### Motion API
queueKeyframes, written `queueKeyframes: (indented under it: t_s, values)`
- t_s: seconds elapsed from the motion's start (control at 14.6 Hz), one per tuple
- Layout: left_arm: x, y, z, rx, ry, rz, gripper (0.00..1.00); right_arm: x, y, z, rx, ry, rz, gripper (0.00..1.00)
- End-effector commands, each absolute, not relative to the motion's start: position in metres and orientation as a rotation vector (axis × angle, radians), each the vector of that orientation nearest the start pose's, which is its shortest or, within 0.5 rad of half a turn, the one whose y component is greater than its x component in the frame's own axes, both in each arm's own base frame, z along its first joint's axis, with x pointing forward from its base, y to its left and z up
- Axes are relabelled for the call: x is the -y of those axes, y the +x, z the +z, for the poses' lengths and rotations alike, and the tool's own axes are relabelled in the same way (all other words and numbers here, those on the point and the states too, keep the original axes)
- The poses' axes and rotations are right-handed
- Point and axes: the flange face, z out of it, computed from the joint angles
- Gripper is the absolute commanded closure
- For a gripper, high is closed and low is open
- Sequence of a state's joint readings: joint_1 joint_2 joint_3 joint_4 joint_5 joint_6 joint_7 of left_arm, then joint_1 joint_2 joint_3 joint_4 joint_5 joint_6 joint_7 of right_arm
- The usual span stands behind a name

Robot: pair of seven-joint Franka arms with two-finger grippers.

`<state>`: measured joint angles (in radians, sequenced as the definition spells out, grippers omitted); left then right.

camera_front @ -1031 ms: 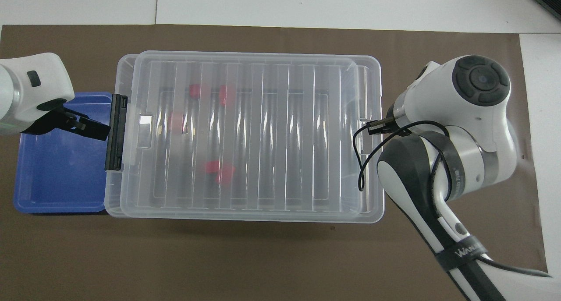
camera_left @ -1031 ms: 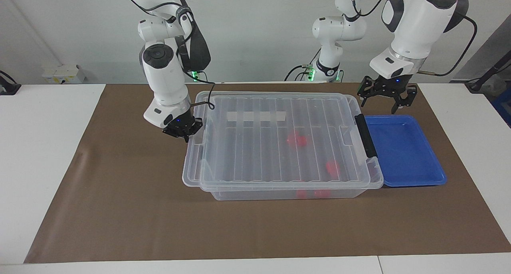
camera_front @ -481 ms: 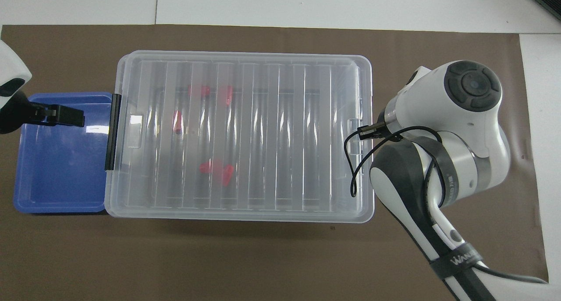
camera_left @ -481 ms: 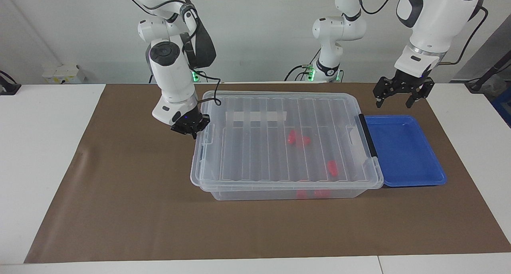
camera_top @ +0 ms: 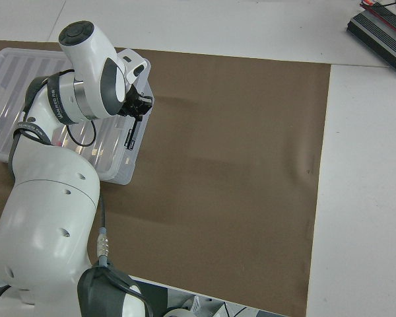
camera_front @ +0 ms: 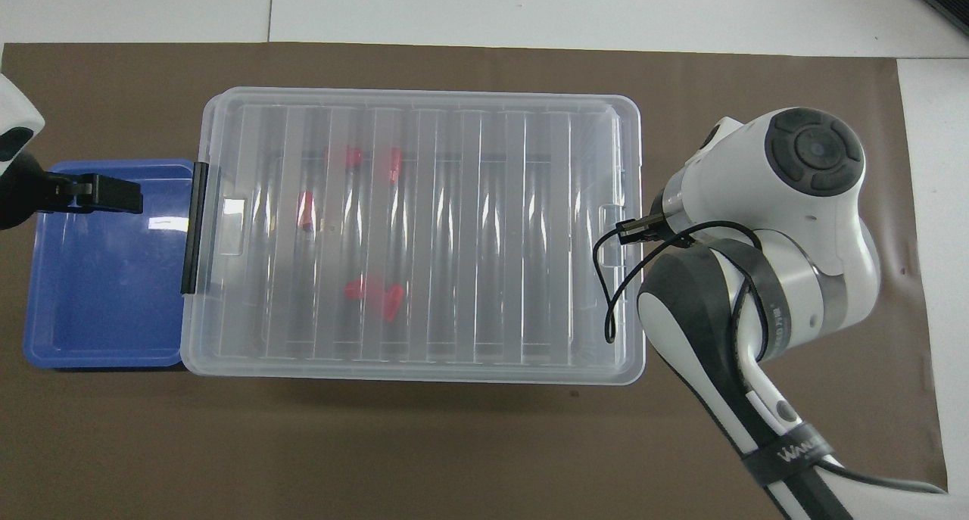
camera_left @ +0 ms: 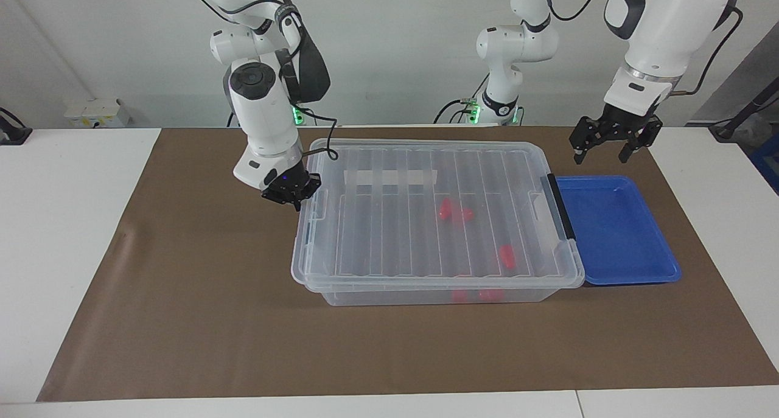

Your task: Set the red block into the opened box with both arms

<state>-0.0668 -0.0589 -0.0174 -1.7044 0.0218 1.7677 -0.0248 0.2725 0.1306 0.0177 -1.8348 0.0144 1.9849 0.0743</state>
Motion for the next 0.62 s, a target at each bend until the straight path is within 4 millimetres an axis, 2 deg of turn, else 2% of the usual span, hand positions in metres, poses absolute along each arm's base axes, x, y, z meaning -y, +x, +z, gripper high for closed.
queueKeyframes:
  t_s: [0.0,0.27,0.34,0.41,0.55]
  values:
    - [0.042,0.544,0.624,-0.068,-3.122,-0.239,0.00,-0.161,0.563,0.475,0.280,-3.095,-0.029,1.00]
    - [0.043,0.539,0.621,-0.085,-3.122,-0.205,0.00,-0.107,0.568,0.498,0.137,-3.105,-0.060,1.00]
    - [0.043,0.539,0.621,-0.085,-3.122,-0.203,0.00,-0.096,0.566,0.504,0.105,-3.107,-0.049,0.83]
    - [0.043,0.539,0.622,-0.085,-3.122,-0.205,0.00,-0.082,0.565,0.509,0.059,-3.111,-0.040,0.59]
    - [0.043,0.539,0.622,-0.085,-3.122,-0.205,0.00,-0.045,0.563,0.523,-0.035,-3.113,-0.068,0.00]
